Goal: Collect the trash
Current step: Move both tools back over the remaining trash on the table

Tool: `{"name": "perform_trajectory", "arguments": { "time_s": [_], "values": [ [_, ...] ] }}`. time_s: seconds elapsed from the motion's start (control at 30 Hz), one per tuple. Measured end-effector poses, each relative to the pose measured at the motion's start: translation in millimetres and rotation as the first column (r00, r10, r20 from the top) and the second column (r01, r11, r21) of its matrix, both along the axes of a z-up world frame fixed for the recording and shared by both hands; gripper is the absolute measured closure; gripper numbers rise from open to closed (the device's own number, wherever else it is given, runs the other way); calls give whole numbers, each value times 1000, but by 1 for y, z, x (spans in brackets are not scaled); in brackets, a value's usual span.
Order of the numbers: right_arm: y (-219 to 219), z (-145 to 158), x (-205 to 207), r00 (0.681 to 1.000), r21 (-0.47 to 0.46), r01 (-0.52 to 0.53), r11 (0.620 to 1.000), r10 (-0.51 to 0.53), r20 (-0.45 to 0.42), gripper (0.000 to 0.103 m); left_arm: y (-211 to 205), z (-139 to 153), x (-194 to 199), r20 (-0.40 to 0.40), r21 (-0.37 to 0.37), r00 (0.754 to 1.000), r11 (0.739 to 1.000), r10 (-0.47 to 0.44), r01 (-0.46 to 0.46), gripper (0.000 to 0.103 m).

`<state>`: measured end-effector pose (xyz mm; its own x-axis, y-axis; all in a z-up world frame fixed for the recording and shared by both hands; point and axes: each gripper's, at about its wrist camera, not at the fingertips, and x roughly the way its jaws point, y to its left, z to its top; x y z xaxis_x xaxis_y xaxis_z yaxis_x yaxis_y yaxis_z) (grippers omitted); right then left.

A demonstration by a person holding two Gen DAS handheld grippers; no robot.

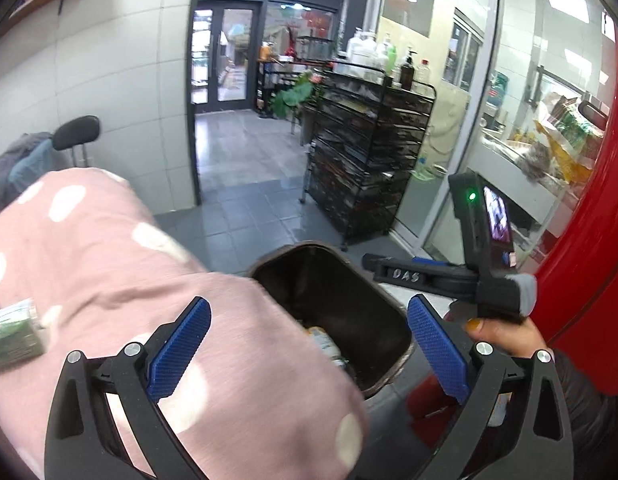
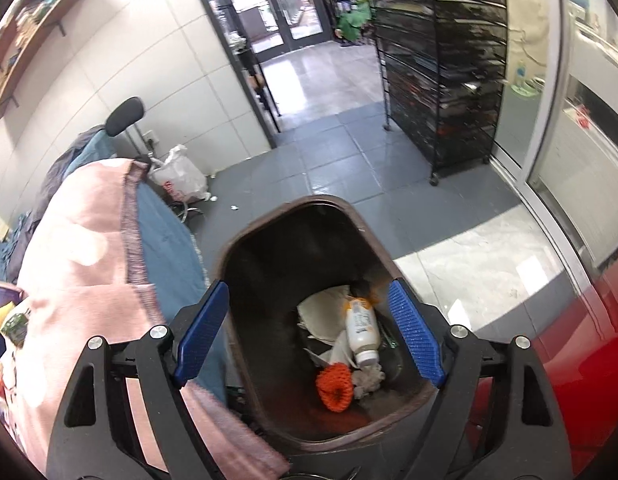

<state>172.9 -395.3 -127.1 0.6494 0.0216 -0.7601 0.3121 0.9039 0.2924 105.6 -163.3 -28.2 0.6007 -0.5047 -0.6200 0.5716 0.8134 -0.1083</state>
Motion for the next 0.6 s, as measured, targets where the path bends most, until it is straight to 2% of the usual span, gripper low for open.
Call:
{"name": "perform_trajectory", "arguments": {
  "time_s": [0.33, 0.6],
  "values": [
    [60, 30, 8, 988, -7, -148, 989, 148, 52, 21, 62, 13, -9, 39, -15, 987, 988, 153, -152, 6],
    [119, 43, 14, 952, -19, -301, 953, 301, 58, 21, 112, 18, -15, 62, -24, 953, 955, 296, -296, 6]
  ]
}}
